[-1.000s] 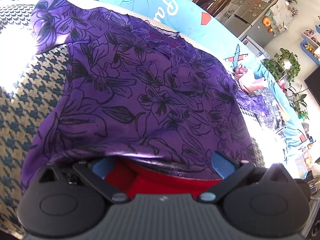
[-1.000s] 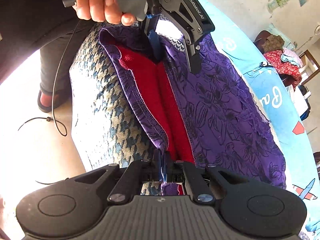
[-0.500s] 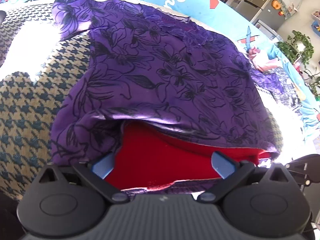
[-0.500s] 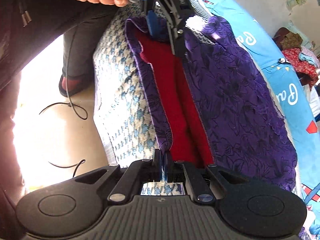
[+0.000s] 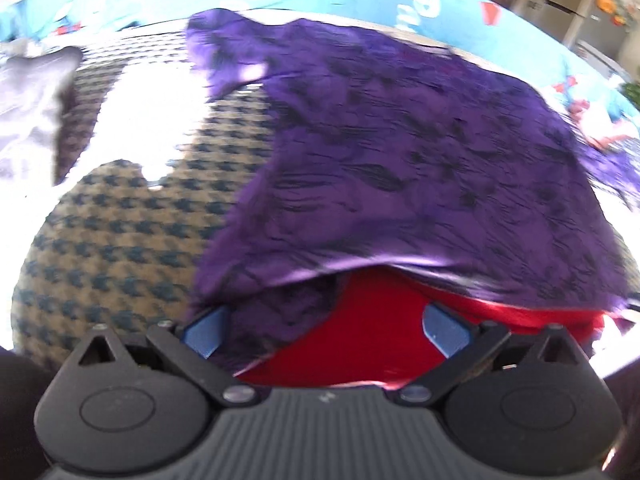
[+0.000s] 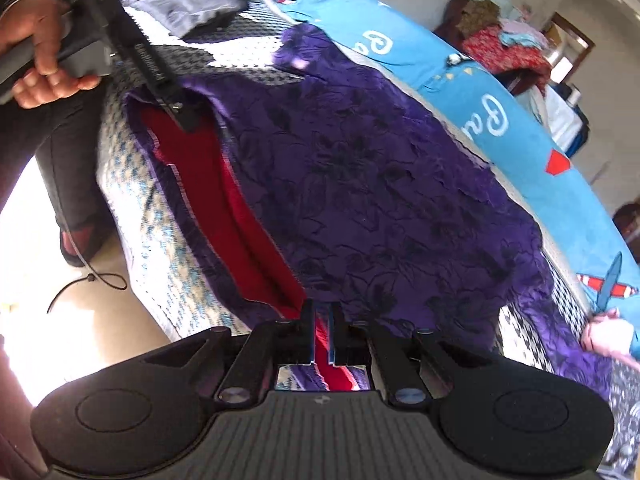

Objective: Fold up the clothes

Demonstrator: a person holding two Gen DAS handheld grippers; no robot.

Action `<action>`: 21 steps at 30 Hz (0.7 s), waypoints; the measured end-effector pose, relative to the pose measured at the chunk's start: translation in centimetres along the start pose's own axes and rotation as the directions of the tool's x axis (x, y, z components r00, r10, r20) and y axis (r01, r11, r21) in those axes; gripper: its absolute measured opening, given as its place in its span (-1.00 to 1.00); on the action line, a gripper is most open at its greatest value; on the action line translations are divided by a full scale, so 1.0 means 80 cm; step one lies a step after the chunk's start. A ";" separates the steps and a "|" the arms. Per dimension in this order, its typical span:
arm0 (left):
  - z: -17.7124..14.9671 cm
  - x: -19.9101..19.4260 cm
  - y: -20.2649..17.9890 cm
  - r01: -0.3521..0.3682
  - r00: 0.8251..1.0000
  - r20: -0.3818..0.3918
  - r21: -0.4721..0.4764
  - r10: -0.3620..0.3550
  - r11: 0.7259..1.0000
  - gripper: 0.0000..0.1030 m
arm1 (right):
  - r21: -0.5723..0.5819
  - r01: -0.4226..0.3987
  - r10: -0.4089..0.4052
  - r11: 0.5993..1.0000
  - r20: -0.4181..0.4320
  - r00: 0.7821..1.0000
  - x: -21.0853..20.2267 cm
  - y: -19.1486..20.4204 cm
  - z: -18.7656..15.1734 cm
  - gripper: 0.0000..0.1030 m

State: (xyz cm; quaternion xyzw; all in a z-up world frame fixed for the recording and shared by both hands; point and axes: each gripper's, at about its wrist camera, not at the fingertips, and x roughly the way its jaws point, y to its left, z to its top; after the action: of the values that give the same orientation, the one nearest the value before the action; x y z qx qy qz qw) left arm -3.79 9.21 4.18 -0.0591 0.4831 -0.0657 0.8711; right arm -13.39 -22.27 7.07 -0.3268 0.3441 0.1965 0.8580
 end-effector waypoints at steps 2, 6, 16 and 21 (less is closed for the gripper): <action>0.004 0.001 0.012 -0.023 1.000 0.000 -0.058 0.023 0.998 1.00 | 0.068 0.049 -0.046 0.996 -0.036 0.998 0.005 -0.020 -0.004 -0.90; 0.006 -0.008 0.022 -0.010 0.999 0.044 -0.099 0.014 0.995 1.00 | 0.233 0.114 -0.085 0.966 -0.131 0.988 0.006 -0.062 -0.024 -0.62; 0.016 -0.040 -0.003 0.115 0.973 0.203 -0.001 -0.112 0.993 1.00 | 0.427 0.155 0.007 0.891 -0.354 0.935 0.019 -0.110 -0.065 -0.37; 0.014 -0.039 -0.017 0.150 0.968 0.196 0.040 -0.155 0.988 1.00 | 0.429 0.076 0.130 0.900 -0.431 0.893 0.038 -0.107 -0.074 -0.23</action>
State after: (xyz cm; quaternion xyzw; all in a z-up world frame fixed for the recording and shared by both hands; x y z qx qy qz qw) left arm -4.56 8.49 7.59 -0.0914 0.3872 -0.1324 0.9079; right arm -9.19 -32.12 5.29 -0.1586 0.5725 0.0463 0.8031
